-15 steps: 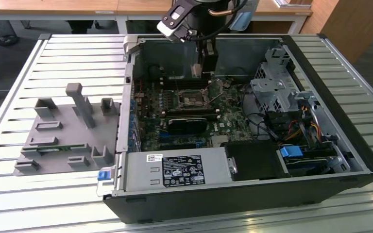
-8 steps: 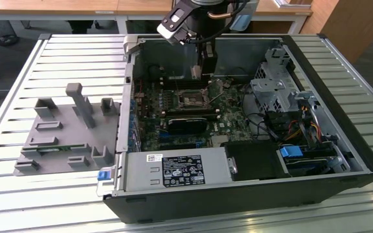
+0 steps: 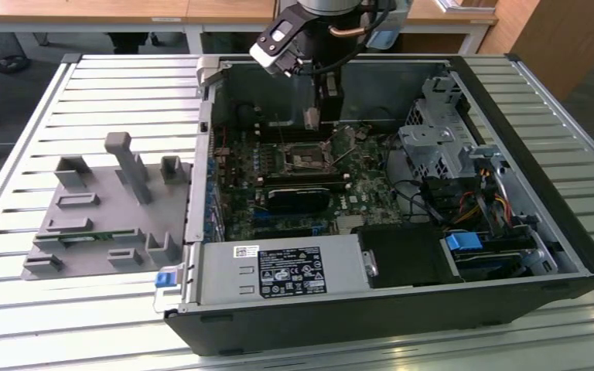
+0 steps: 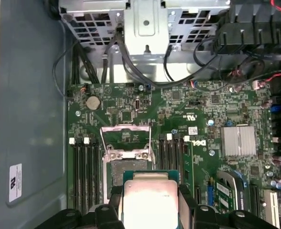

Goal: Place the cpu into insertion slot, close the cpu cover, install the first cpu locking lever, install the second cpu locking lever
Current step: 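Place the cpu into insertion slot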

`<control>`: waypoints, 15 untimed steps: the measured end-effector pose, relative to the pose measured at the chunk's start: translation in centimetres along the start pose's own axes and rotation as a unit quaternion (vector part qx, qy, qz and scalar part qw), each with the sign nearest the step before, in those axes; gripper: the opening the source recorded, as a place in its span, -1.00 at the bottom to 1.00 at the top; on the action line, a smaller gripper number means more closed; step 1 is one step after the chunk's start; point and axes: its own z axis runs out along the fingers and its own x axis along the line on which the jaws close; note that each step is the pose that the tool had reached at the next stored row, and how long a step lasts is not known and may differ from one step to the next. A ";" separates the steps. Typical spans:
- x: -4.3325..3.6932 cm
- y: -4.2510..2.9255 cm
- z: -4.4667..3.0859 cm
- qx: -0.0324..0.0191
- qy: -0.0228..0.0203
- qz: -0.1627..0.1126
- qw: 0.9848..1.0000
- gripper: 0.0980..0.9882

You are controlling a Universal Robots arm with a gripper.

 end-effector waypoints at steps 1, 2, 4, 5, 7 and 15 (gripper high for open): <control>0.00 -0.02 0.12 0.000 0.001 -0.007 1.000 0.00; 0.00 -0.03 0.24 0.000 0.001 -0.013 1.000 0.00; 0.10 -0.08 0.59 0.000 0.001 -0.018 1.000 0.00; 0.14 -0.09 0.78 0.000 0.002 -0.018 1.000 0.00; 0.25 -0.13 1.14 0.000 0.002 -0.018 1.000 0.00; 0.51 -0.30 2.58 0.000 0.002 -0.027 1.000 0.00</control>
